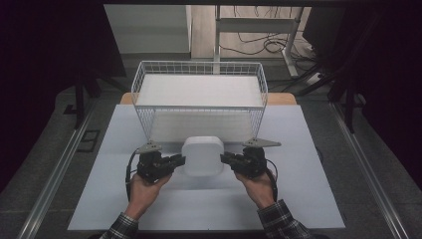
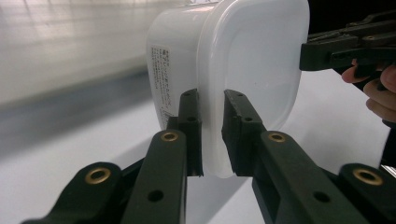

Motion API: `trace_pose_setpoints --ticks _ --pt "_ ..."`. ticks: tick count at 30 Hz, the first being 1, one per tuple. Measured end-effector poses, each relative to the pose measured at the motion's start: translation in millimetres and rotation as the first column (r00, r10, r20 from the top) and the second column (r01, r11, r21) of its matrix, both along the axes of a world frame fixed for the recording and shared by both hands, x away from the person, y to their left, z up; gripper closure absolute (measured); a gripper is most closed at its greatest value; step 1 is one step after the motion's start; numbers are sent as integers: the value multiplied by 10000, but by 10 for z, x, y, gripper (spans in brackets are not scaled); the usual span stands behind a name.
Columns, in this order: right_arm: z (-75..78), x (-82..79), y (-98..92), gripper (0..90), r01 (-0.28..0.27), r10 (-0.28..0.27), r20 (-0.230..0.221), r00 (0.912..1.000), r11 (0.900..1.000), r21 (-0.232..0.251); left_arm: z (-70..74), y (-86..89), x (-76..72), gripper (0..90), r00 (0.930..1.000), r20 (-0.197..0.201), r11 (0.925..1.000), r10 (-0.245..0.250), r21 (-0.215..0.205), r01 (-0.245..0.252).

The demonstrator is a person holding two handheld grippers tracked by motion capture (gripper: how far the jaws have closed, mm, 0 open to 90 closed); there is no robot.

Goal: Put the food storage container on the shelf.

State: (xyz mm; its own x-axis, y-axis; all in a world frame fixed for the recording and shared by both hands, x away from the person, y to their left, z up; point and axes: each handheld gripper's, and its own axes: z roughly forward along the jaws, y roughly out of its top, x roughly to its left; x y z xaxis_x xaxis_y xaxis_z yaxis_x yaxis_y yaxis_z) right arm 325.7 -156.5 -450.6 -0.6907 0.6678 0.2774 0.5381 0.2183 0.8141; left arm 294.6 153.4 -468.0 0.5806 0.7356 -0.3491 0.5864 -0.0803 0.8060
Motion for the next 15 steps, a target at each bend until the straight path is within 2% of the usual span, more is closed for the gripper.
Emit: trace_pose_setpoints --ticks 3,4,5,6,7,8,9,10,13,15 --pt "11 76 25 778 32 -32 45 10000 10000 -6 22 7 76 786 10000 47 10000 53 46 -54" --pt "26 173 45 776 105 -105 78 9999 9999 -43 37 10 131 786 9999 89 9999 74 81 -75" --pt "26 173 45 776 105 -105 78 9999 9999 -43 45 10 164 786 9999 97 9999 100 79 -101" --pt "37 267 57 775 181 -180 139 9997 9998 -20 59 8 218 786 9999 105 9999 135 86 -136" --pt "37 267 57 775 181 -180 139 9997 9998 -20 67 8 250 786 9998 131 9999 150 78 -152" --pt "47 357 68 774 251 -251 196 9995 9997 -33 81 12 337 786 9997 156 9998 195 88 -196" --pt "49 391 72 773 273 -272 198 9994 9996 -55 81 12 337 786 9997 156 9998 195 88 -196" --pt "49 391 72 773 273 -272 198 9994 9996 -55 84 13 377 786 9996 153 9997 226 85 -227" --pt "28 571 106 769 433 -431 232 9988 9990 -104 73 10 500 787 9994 58 9994 344 69 -345" --pt "0 633 114 768 512 -509 156 9986 9985 -170 45 2 564 787 9993 -42 9993 376 64 -376"
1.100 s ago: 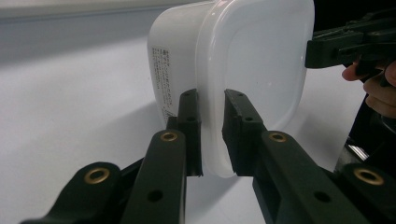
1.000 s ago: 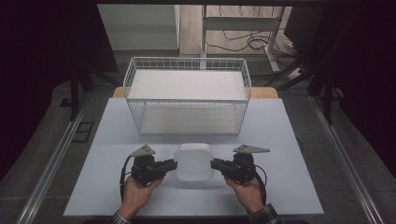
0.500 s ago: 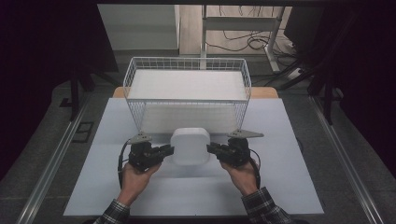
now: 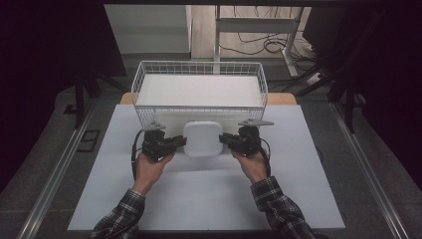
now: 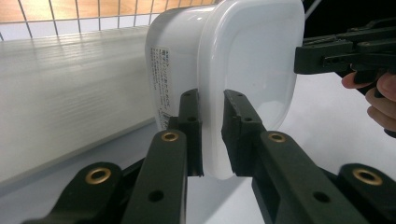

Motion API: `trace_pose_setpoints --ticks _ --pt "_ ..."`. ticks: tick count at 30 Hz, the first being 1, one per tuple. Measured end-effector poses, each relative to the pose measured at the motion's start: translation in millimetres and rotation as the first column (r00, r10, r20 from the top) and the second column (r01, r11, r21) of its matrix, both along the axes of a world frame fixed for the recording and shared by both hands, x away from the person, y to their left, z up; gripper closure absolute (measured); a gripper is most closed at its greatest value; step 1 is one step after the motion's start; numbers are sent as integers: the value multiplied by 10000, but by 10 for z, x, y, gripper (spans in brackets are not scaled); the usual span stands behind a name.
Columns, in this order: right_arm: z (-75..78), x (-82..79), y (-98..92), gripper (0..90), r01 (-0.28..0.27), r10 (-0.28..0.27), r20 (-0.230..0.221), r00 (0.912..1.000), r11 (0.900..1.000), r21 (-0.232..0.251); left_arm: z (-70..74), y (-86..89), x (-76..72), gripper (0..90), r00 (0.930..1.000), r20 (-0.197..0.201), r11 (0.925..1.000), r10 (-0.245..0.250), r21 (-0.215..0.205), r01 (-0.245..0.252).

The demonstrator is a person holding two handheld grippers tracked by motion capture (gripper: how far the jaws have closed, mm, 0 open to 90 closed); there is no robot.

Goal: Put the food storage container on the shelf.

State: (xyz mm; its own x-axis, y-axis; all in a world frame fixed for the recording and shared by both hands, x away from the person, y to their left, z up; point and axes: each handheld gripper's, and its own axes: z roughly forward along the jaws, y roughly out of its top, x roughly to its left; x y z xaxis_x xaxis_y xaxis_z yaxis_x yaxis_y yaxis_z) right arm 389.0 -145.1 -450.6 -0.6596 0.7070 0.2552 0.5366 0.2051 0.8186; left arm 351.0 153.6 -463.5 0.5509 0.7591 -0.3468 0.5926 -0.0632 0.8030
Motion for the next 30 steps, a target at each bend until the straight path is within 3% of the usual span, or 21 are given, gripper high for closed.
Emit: trace_pose_setpoints --ticks 12,14,15,17,20,24,30 --pt "-209 211 -4 760 261 -272 -554 9981 9994 -213 -216 -47 221 786 9993 -368 10000 39 53 -37" --pt "-250 261 -11 760 295 -300 -761 9966 9995 -86 -254 -54 247 783 9989 -454 9998 144 -108 -149" --pt "-250 261 -11 760 295 -300 -761 9966 9995 -86 -269 -42 262 783 9985 -515 9991 176 -378 -196" --pt "-248 295 -13 759 256 -244 -911 9955 9996 127 -282 -18 286 777 9984 -550 9993 155 -342 -174" --pt "-238 296 20 750 76 -84 -743 9972 9999 -101 -314 -22 313 764 9980 -559 9995 310 79 -306" --pt "-234 294 70 727 137 -154 -433 9989 9991 -391 -339 -21 338 745 9984 -451 9994 337 -95 -342" --pt "-227 347 116 669 493 -501 -111 9987 9971 -585 -326 -61 407 683 9975 142 9970 687 347 -691"
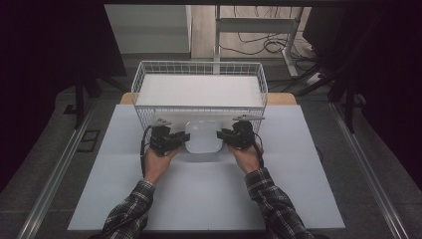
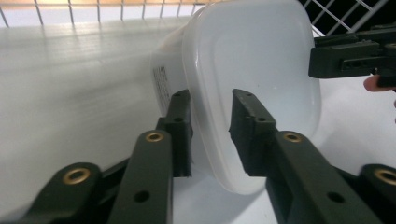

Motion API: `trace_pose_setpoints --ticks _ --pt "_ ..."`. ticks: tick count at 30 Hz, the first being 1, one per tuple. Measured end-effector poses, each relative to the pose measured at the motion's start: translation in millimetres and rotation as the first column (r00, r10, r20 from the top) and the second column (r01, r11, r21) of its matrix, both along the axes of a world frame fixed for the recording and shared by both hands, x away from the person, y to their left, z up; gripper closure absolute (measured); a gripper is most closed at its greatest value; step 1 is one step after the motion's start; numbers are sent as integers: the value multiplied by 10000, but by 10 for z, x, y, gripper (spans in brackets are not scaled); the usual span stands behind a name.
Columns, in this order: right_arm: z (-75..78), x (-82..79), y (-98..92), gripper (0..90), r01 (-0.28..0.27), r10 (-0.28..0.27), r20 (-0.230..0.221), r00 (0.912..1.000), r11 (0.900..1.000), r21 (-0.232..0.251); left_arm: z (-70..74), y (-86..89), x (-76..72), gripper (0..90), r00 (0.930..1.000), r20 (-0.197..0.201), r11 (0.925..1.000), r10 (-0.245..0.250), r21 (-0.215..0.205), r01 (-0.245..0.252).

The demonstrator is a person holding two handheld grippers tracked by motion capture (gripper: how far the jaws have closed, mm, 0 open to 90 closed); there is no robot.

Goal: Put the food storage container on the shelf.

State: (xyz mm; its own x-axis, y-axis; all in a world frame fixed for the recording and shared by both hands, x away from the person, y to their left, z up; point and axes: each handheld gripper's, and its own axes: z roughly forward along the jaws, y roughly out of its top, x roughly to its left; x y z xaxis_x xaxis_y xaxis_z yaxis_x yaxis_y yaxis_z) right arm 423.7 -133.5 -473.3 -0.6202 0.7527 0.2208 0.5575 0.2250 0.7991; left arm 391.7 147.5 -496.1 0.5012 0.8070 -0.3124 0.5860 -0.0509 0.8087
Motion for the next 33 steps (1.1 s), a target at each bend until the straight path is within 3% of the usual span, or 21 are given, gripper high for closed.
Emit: trace_pose_setpoints --ticks 3,5,9,14,19,23,29,33 --pt "-14 57 46 642 374 -369 310 9988 9992 -168 34 -51 59 673 9979 561 9979 322 542 -353" --pt "-13 72 53 638 422 -415 367 9985 9990 -166 35 -63 80 669 9965 713 9966 436 668 -484" --pt "3 146 85 620 663 -643 550 9964 9972 -350 54 -81 117 574 9930 868 9914 796 972 -879" --pt "71 72 47 635 461 -411 798 9960 9970 -622 88 -33 -11 414 9952 933 9934 296 1072 -396" --pt "109 -83 -30 772 -134 189 833 9963 9977 -660 80 -12 -249 260 9958 845 9974 -352 661 297" --pt "134 -236 -85 885 -726 782 969 9922 9956 -597 56 32 -506 194 9917 933 9941 -890 705 826" --pt "116 -452 -115 890 -1375 1425 904 9857 9888 -588 29 113 -848 106 9886 1041 9911 -1091 879 1001" --pt "81 -524 -119 889 -1487 1520 750 9855 9877 -472 -38 166 -1043 76 9881 1086 9893 -1085 1095 966"
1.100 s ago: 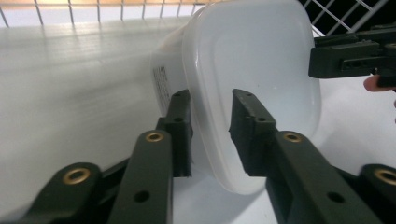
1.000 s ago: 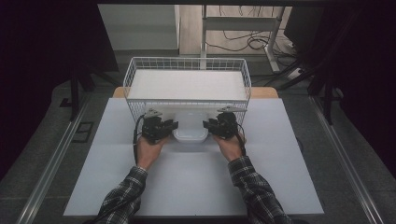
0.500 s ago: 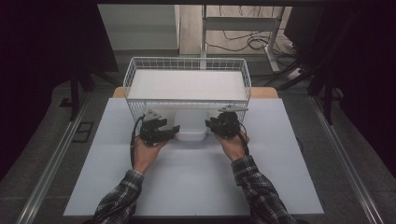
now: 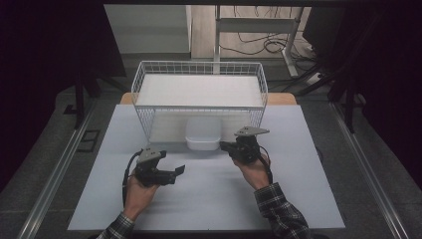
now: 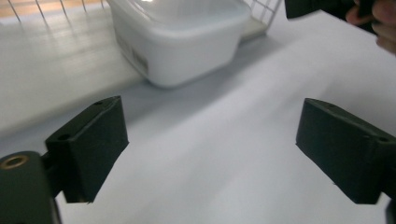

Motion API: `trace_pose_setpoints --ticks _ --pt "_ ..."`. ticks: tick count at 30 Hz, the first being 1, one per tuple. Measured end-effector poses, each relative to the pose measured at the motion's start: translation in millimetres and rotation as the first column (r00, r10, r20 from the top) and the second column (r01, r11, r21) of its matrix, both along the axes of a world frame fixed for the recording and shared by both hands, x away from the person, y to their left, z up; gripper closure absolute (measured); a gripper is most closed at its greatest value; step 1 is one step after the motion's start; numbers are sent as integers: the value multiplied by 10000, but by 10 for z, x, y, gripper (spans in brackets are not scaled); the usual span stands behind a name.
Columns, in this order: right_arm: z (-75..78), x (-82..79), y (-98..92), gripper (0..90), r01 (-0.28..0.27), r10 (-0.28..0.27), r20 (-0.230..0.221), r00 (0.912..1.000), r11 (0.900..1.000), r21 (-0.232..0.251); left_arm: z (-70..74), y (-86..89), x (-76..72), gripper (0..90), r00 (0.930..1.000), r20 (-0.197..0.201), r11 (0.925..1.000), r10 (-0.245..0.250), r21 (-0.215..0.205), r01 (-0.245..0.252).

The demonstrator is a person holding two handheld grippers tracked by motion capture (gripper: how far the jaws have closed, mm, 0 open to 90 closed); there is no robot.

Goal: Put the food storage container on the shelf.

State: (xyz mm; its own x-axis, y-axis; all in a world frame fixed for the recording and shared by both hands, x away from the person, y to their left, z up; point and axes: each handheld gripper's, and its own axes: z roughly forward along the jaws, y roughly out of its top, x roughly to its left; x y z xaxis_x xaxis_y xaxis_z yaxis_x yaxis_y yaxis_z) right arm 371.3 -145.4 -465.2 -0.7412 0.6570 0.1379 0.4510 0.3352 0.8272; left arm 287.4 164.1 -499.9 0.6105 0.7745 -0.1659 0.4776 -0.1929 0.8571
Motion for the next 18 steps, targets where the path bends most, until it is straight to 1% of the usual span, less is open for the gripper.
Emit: trace_pose_setpoints --ticks 3,4,5,6,7,9,11,12,13,15,16,18 --pt "-19 -30 20 889 -52 52 -79 10000 10000 29 -60 22 -152 64 9999 142 9996 -89 275 85" --pt "-36 -53 60 889 -159 159 -113 9998 9999 -2 -75 29 -198 49 9997 213 9991 -134 393 126" --pt "-36 -53 60 889 -159 159 -113 9998 9999 -2 -85 37 -244 49 9996 244 9985 -114 538 101" --pt "-55 -69 113 889 -365 363 -154 9992 9993 -79 -104 58 -333 44 9994 334 9984 -57 571 38" --pt "-55 -69 113 889 -365 363 -154 9992 9993 -79 -104 58 -333 42 9994 334 9984 -57 571 38" --pt "-84 -81 184 889 -514 511 -137 9986 9984 -233 -122 86 -424 41 9993 377 9988 -22 489 3" --pt "-120 -82 247 888 -647 643 -110 9979 9972 -374 -132 98 -488 37 9991 428 9987 11 509 -33" --pt "-134 -80 271 888 -698 693 -143 9975 9967 -419 -142 108 -538 36 9988 498 9983 27 580 -56" --pt "-166 -65 320 888 -756 750 -127 9971 9957 -542 -149 109 -560 32 9987 499 9982 42 601 -72" --pt "-216 -24 404 888 -784 773 -190 9968 9949 -629 -164 114 -605 30 9984 552 9974 95 713 -135" --pt "-216 -24 404 888 -784 773 -190 9968 9949 -629 -171 120 -628 30 9984 566 9967 83 807 -129" --pt "-259 30 480 888 -722 713 -144 9974 9945 -763 -188 134 -663 29 9984 562 9953 86 954 -139"
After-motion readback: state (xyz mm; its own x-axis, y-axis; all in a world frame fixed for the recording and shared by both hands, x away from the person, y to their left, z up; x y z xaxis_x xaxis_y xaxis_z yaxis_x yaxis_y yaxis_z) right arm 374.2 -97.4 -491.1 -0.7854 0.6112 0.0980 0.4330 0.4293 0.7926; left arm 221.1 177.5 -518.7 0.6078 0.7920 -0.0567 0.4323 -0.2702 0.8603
